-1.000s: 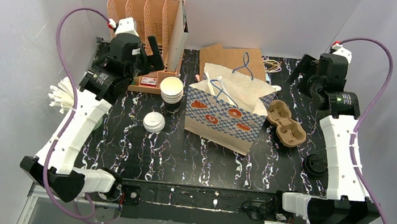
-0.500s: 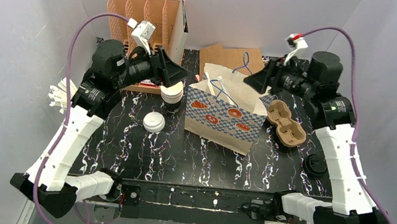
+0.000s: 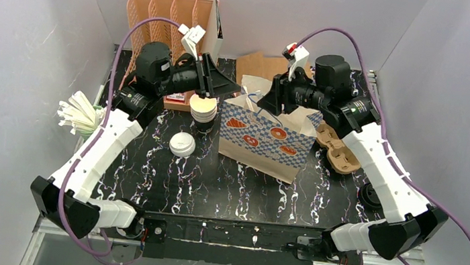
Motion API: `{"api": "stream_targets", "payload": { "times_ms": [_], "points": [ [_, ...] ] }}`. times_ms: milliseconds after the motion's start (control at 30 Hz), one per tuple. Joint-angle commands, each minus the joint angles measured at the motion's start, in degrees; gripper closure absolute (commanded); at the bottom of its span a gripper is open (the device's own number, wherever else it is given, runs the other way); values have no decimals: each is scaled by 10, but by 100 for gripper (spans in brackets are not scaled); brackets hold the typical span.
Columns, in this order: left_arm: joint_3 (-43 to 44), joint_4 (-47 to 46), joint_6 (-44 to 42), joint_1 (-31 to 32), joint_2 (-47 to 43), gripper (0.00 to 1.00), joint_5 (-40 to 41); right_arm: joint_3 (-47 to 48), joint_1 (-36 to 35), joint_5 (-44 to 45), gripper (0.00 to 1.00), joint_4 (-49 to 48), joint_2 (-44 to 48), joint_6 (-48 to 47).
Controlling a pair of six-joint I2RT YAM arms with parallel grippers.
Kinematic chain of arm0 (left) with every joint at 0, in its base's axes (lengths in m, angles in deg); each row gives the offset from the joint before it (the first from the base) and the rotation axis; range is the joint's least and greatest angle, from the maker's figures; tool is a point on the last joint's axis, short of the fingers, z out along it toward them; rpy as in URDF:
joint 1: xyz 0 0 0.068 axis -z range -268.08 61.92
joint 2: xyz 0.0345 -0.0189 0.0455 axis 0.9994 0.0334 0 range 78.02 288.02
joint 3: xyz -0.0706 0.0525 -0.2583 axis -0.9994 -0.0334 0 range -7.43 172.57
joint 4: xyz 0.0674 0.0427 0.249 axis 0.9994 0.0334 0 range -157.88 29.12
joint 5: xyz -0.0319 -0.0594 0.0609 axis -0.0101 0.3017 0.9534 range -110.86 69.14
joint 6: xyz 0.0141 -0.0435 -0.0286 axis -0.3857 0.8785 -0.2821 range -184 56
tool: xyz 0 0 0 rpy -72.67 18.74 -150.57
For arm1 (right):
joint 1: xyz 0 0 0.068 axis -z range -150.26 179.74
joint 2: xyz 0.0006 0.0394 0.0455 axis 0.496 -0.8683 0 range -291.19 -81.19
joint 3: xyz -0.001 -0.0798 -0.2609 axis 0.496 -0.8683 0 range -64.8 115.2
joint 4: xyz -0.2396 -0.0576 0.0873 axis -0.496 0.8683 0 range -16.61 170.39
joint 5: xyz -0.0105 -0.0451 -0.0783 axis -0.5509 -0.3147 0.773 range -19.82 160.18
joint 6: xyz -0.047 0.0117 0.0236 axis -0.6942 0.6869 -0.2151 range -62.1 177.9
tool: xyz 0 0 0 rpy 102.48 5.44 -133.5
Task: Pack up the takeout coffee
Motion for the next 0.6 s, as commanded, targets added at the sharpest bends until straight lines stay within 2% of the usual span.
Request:
{"api": "stream_targets", "payload": {
  "times_ms": [0,200,567],
  "points": [
    [3,-21,17,15,3,71,-12,30,-3,40,47,-34,3,-31],
    [-2,-19,13,16,5,71,7,14,-3,84,45,-59,12,-36],
    [2,0,3,16,15,72,11,50,-3,14,41,-62,-26,-29]
  ]
}}
